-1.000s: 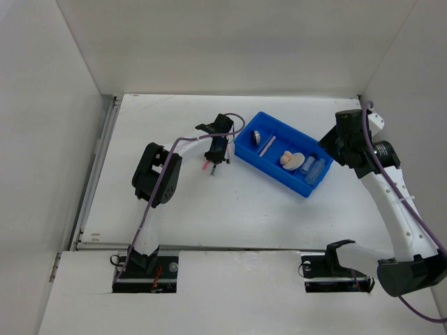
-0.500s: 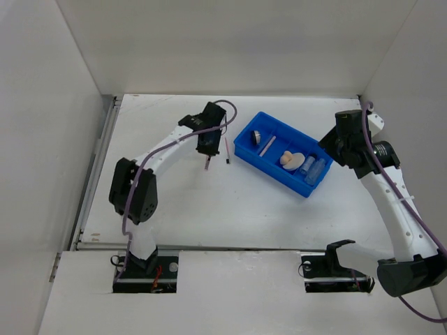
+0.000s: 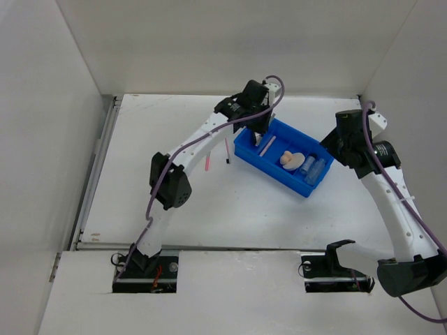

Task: Organize the makeup

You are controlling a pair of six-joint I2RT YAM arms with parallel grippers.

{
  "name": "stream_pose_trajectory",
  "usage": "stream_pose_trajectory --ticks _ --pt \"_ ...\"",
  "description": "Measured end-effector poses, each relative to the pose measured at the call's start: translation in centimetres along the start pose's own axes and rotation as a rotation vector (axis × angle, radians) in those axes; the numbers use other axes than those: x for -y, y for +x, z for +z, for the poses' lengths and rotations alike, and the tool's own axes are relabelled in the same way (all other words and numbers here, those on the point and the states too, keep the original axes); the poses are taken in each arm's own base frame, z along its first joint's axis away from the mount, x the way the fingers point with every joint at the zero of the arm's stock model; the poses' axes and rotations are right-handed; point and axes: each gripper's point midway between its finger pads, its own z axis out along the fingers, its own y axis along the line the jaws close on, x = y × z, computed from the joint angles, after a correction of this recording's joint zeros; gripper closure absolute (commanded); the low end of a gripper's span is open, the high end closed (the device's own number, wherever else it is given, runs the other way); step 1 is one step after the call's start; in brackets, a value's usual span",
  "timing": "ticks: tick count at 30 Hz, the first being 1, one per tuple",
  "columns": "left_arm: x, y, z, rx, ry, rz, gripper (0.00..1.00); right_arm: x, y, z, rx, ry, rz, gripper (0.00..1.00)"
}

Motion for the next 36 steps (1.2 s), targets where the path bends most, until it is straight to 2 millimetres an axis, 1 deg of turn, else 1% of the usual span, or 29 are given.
stream_pose_trajectory --ticks 4,6,10,12,14,15,16,17,19,21,24,25,27,28,29,30,31,32,33,34,35,36 --pt "0.6 1.4 5.0 -0.047 0.054 -0.001 1.0 -0.1 -0.7 -0.3 0.022 -0.001 0.005 0.44" --pt "0.9 2.3 6.9 -0.062 0.078 0.0 1.0 0.0 -0.8 -0.6 0.027 -0.007 0.008 0.44" --pt "1.8 3.5 9.7 -0.077 0.119 0.0 1.0 0.3 -0.9 -1.1 0.029 -0.009 0.009 0.44" --pt "2.1 3.4 10.9 -0.064 0.129 0.003 1.0 0.6 -0.9 -1.5 0.03 -0.01 0.01 0.44" --pt "2.3 3.4 11.6 -0.052 0.134 0.003 1.0 0.9 -1.0 -2.0 0.033 -0.01 0.011 0.44" --pt "2.4 3.5 11.8 -0.053 0.135 0.002 0.93 1.1 -1.1 -2.3 0.036 -0.01 0.012 0.44" --pt "2.4 3.5 12.0 -0.05 0.136 0.002 0.77 1.2 -1.2 -2.5 0.039 -0.011 0.014 0.44" --pt "2.4 3.5 12.1 -0.047 0.137 0.001 0.47 1.3 -1.3 -2.7 0.043 -0.01 0.015 0.44" --pt "2.4 3.4 12.2 -0.043 0.137 -0.006 0.2 1.5 -1.5 -3.0 0.049 -0.01 0.017 0.44" --pt "2.5 3.3 12.1 -0.04 0.138 -0.009 0.1 1.7 -1.5 -3.2 0.051 -0.007 0.017 0.44" --pt "2.3 3.0 12.0 -0.035 0.124 -0.008 0.1 1.8 -1.5 -3.3 0.052 -0.005 0.017 0.44" --pt "2.1 3.0 11.8 -0.034 0.112 -0.008 0.21 1.8 -1.5 -3.3 0.052 -0.004 0.016 0.44" --pt "1.5 2.8 10.9 -0.036 0.083 -0.019 0.36 1.8 -1.5 -3.2 0.052 -0.005 0.017 0.44" --pt "1.1 2.8 10.1 -0.039 0.064 -0.026 0.44 1.8 -1.5 -3.2 0.052 -0.005 0.016 0.44" --pt "0.4 2.9 8.3 -0.049 0.031 -0.038 0.56 1.8 -1.5 -3.2 0.052 -0.005 0.017 0.44" --pt "-0.1 3.0 7.3 -0.054 0.008 -0.054 0.59 1.7 -1.5 -3.2 0.053 -0.006 0.017 0.44" --pt "-1.0 2.7 5.7 -0.045 -0.03 -0.069 0.59 1.7 -1.5 -3.2 0.052 -0.006 0.017 0.44" --pt "-2.1 2.5 3.7 -0.033 -0.074 -0.093 0.59 1.7 -1.5 -3.2 0.053 -0.008 0.018 0.44" --pt "-3.4 2.1 1.7 -0.016 -0.123 -0.123 0.56 1.7 -1.4 -3.1 0.052 -0.008 0.018 0.44" --pt "-5.0 1.7 -0.3 0.008 -0.18 -0.155 0.42 1.7 -1.3 -3.0 0.047 -0.007 0.016 0.44" --pt "-6.8 1.1 -2.3 0.042 -0.238 -0.188 0.36 1.6 -1.2 -2.8 0.043 -0.008 0.014 0.44" --pt "-8.6 0.8 -4.0 0.07 -0.293 -0.225 0.33 1.6 -1.0 -2.7 0.038 -0.007 0.013 0.44"
